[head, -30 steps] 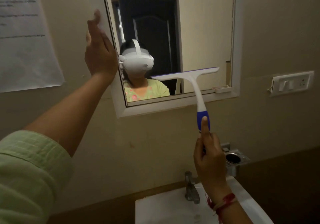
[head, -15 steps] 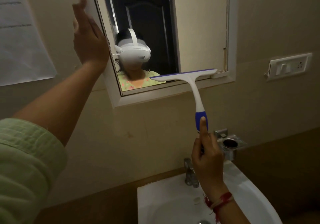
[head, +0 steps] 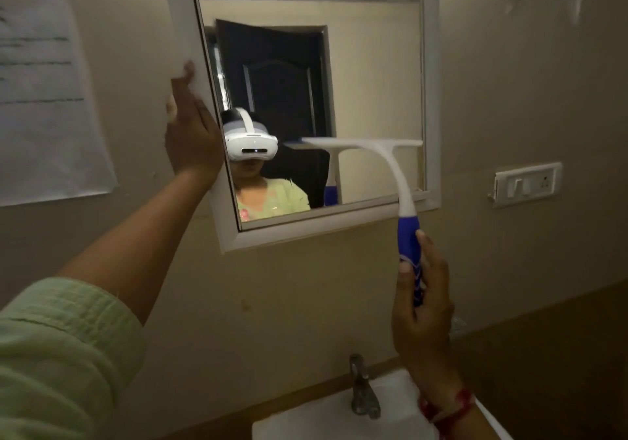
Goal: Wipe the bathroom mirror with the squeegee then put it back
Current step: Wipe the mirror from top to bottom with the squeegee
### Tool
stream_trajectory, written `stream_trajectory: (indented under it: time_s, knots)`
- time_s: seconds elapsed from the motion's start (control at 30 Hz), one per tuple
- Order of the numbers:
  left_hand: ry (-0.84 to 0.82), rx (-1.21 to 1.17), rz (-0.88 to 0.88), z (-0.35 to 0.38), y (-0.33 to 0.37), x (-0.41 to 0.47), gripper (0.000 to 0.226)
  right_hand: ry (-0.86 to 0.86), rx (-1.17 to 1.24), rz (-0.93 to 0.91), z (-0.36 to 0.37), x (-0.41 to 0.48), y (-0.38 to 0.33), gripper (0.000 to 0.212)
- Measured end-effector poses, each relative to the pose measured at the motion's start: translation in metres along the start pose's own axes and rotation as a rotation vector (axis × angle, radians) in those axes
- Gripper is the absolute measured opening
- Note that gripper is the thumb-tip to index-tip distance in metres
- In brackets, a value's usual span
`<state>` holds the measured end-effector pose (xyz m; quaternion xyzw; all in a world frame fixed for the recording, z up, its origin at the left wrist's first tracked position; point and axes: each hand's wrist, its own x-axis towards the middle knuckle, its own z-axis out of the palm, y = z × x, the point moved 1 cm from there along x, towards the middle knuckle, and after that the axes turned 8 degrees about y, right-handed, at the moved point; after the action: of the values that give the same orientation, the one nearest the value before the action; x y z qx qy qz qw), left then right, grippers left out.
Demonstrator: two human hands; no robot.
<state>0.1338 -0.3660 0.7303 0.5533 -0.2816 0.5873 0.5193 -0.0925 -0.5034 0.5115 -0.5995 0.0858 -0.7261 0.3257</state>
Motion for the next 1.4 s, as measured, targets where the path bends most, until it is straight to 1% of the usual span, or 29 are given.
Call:
stream_trajectory:
  time_s: [0.13, 0.3, 0.7, 0.77, 1.0, 1.17, 1.4]
  knots:
    - [-0.007, -0.017, -0.010, 0.000, -0.005, 0.001, 0.038, 0.044, 0.040, -0.105, 0.014, 0.069, -0.021, 0.036]
    - [-0.025, -0.038, -0.026, 0.001, -0.006, 0.000, 0.038, 0.040, 0.036, -0.269, 0.032, 0.142, -0.046, 0.037]
    - [-0.030, -0.086, -0.017, -0.001, -0.005, -0.002, 0.037, 0.051, -0.076, -0.436, 0.071, 0.234, -0.072, 0.047]
    - [-0.032, -0.093, -0.016, -0.001, -0.005, -0.004, 0.037, 0.052, -0.075, -0.441, 0.076, 0.244, -0.077, 0.046]
    - [-0.032, -0.126, -0.009, -0.004, -0.005, -0.004, 0.035, 0.052, -0.057, -0.343, 0.091, 0.262, -0.085, 0.044]
    - [-0.035, -0.111, -0.023, -0.002, -0.007, -0.004, 0.036, 0.043, -0.134, -0.402, 0.098, 0.278, -0.088, 0.045]
    - [-0.037, -0.121, -0.040, -0.002, -0.006, -0.005, 0.036, 0.081, -0.173, -0.468, 0.105, 0.286, -0.082, 0.048]
